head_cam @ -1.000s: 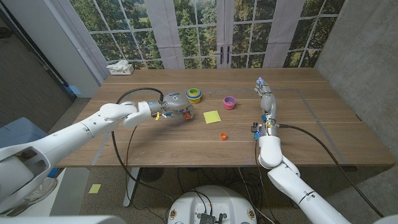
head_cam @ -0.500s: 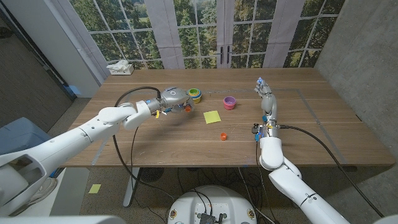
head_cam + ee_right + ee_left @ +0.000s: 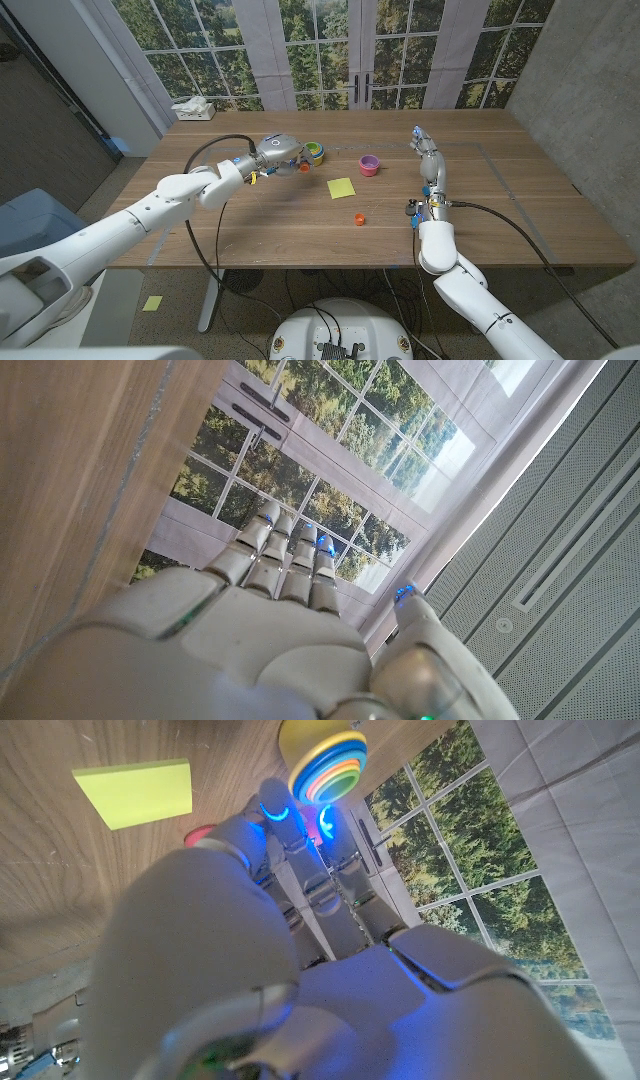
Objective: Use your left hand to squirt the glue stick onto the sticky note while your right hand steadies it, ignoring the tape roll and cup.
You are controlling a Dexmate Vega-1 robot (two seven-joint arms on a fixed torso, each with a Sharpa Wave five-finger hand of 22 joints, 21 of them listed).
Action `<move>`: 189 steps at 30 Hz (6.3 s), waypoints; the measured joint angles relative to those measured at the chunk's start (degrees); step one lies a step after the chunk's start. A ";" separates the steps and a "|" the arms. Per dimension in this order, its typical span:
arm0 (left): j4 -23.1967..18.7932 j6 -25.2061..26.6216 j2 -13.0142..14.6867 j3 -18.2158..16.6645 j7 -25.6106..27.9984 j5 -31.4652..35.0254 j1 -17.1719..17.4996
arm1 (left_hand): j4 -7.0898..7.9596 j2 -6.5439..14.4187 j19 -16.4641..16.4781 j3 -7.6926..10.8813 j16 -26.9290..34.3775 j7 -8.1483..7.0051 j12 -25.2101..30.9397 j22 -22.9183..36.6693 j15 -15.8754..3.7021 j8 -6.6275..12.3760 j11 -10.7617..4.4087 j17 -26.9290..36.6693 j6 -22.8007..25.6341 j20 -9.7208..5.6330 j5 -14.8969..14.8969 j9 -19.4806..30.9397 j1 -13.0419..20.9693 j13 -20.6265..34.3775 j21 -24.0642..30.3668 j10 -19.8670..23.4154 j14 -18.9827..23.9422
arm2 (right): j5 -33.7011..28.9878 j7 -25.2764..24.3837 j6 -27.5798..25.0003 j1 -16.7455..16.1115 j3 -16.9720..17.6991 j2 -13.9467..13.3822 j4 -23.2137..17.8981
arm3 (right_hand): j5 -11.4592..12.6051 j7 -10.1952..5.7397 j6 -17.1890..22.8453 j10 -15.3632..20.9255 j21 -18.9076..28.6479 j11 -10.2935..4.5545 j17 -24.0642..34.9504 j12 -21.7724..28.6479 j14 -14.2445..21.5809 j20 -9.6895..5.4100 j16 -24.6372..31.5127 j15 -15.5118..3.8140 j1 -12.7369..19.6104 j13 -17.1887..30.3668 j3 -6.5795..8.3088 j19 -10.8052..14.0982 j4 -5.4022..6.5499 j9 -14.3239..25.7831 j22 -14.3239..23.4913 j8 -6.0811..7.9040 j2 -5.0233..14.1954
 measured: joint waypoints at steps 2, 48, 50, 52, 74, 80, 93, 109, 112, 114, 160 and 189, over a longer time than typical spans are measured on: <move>0.00 0.36 0.00 0.00 -0.56 -1.24 0.00 | 0.00 0.00 0.00 0.00 0.06 0.00 0.00 -0.02 0.00 0.00 0.00 0.15 0.00 0.00 0.00 -0.01 0.00 0.00 0.04 0.00 0.00 | 0.00 0.00 0.00 -0.15 0.03 -0.21 -0.27 | 0.00 0.00 0.01 0.00 -0.36 0.00 0.00 0.00 0.00 0.00 0.00 0.00 0.44 0.00 0.17 0.00 -0.17 0.00 0.00 0.00 0.44; -10.14 11.12 -5.19 -8.95 -11.23 -29.92 10.11 | -0.12 -1.04 1.15 1.52 -0.40 0.92 -1.88 -1.73 -0.20 0.44 1.04 3.01 -0.91 0.10 -1.47 -0.82 0.36 1.67 2.26 1.04 -0.43 | 2.01 4.06 -17.12 -3.56 -0.15 -9.06 -10.56 | -0.27 -0.20 4.51 -0.02 -2.43 -2.27 0.70 -0.50 -0.54 -0.20 -0.21 -0.51 7.22 0.00 4.99 1.02 -3.07 0.31 0.00 0.62 2.25; -10.63 11.74 -5.94 -9.30 -11.48 -30.90 10.49 | -0.24 -0.96 1.15 1.64 -0.72 0.92 -1.91 -1.87 -0.34 0.43 1.09 2.84 -0.91 0.10 -1.55 -0.98 0.44 1.68 2.36 1.09 -0.29 | 1.59 4.45 -19.55 -3.56 -0.30 -9.49 -11.01 | -0.27 -0.20 4.51 -0.02 -2.43 -2.27 0.69 -0.50 -0.54 -0.20 -0.21 -0.51 8.06 0.01 5.23 1.02 -3.30 0.31 0.00 0.62 2.47; -10.77 12.50 -6.08 -9.36 -11.85 -32.21 10.56 | -0.24 -0.96 1.15 1.64 -0.90 0.93 -2.10 -1.87 -0.52 0.42 1.24 2.83 -0.92 0.10 -1.82 -1.06 0.44 1.68 2.36 1.24 -0.10 | 1.49 4.55 -20.02 -3.53 -0.54 -9.95 -11.56 | -0.26 -0.33 4.63 0.19 -2.84 -2.47 0.92 -0.50 -0.54 -0.20 -0.21 -0.51 8.07 0.26 5.64 1.02 -3.23 0.31 0.00 0.61 2.48; -12.28 20.41 -8.24 -9.41 -16.34 -45.64 8.64 | -0.45 -1.25 1.89 1.86 -1.72 1.74 -3.21 -2.13 -0.69 0.77 1.95 2.83 -1.73 -0.02 -2.22 -1.55 1.04 1.70 3.48 1.95 0.34 | -0.82 7.02 -29.31 -0.69 -3.43 -13.37 -14.58 | -0.26 -0.92 5.22 0.18 -3.49 -2.48 1.22 -0.49 -1.15 0.01 -0.21 -0.51 10.84 0.28 7.28 1.22 -3.78 0.29 0.00 0.61 3.61; -14.00 23.41 -8.07 -9.20 -16.99 -48.21 8.02 | -0.68 -1.26 2.81 2.11 -2.22 1.83 -3.36 -1.96 -0.79 0.77 1.96 2.25 -1.82 -0.11 -2.27 -1.66 1.04 1.71 4.24 1.96 1.08 | -1.46 7.59 -31.02 0.01 -4.32 -14.19 -15.03 | -0.26 -1.62 5.92 0.37 -3.70 -3.11 1.49 -0.49 -1.69 0.01 -0.21 -0.41 11.37 0.28 8.08 1.22 -3.47 0.29 0.26 0.61 4.14; -19.45 32.76 -7.06 -9.55 -17.08 -54.57 7.71 | -0.56 -1.64 4.01 2.74 -2.38 1.83 -3.79 -1.78 -0.84 0.77 2.26 2.25 -1.82 -0.11 -2.29 -2.10 1.43 1.98 4.88 2.26 2.21 | -3.64 8.64 -33.92 1.12 -6.19 -16.21 -15.95 | -0.25 -2.16 5.40 0.19 -3.70 -3.90 2.02 -0.49 -2.07 0.01 -0.21 -0.40 12.28 0.27 8.55 1.22 -2.99 0.29 0.32 0.37 4.12; -23.93 42.30 -5.85 -9.89 -16.87 -63.15 6.35 | -0.56 -2.00 4.43 2.75 -2.73 2.37 -4.36 -1.87 -0.60 0.32 2.89 2.32 -1.69 -0.10 -2.44 -2.40 1.79 2.52 5.32 2.89 2.91 | -9.29 9.67 -37.53 2.46 -9.24 -18.83 -17.46 | -0.48 -2.88 4.67 -0.05 -4.56 -4.77 2.55 -0.49 -3.14 -0.31 -0.21 -0.43 13.46 0.56 8.95 1.54 -2.59 0.57 0.31 -0.06 3.95; -24.40 43.54 -5.74 -9.89 -16.63 -64.61 6.01 | -0.56 -2.00 4.43 2.75 -2.73 2.38 -4.47 -1.87 -0.60 0.32 2.89 2.32 -1.69 -0.10 -2.44 -2.40 1.79 2.52 5.32 2.89 2.92 | -10.67 9.98 -38.32 2.77 -9.87 -19.21 -17.68 | -0.48 -3.26 4.92 -0.22 -4.56 -4.94 2.55 -0.49 -3.30 -0.31 -0.20 -0.41 13.71 0.56 9.03 1.54 -2.51 0.57 0.31 -0.06 4.20; -24.55 44.23 -5.73 -9.89 -16.54 -65.46 5.79 | -0.56 -2.00 4.43 2.75 -2.73 2.42 -4.49 -1.87 -0.59 0.32 2.89 2.32 -1.65 -0.10 -2.44 -2.60 1.79 2.53 5.31 2.89 2.92 | -11.67 10.19 -38.87 3.01 -10.29 -19.44 -17.83 | -0.48 -3.50 4.69 -0.44 -4.56 -5.16 2.55 -0.49 -3.63 -0.31 -0.21 -0.49 13.71 0.56 9.02 1.54 -2.51 0.57 0.31 -0.06 4.20; -21.41 64.07 -7.01 -6.80 -14.59 -83.15 -6.21 | -0.69 -2.61 5.76 3.86 -4.36 3.71 -5.64 -2.13 -0.29 -1.84 4.00 2.05 -1.41 -0.42 -1.98 -3.43 2.40 2.56 5.31 3.98 3.60 | -28.05 20.90 -45.51 10.51 -19.60 -20.87 -18.17 | -0.47 -6.57 4.49 -1.02 -5.64 -8.43 3.06 -0.69 -5.87 0.01 -0.42 -0.31 18.00 0.54 11.09 0.58 -3.13 0.55 0.57 -0.29 5.64; -16.98 72.70 -8.51 -1.90 -18.33 -85.96 -15.37 | -0.72 -2.91 5.95 4.03 -5.27 4.34 -6.74 -2.40 -0.45 -3.40 4.53 1.44 -0.97 -0.62 -1.56 -3.97 2.70 2.56 5.31 4.51 4.05 | -32.89 26.29 -44.89 11.34 -21.79 -21.51 -18.56 | -0.46 -7.48 4.79 -0.53 -5.89 -9.95 3.61 -0.67 -6.27 -0.20 -0.42 -0.30 18.69 0.53 12.17 0.38 -1.55 0.55 0.56 -0.28 6.32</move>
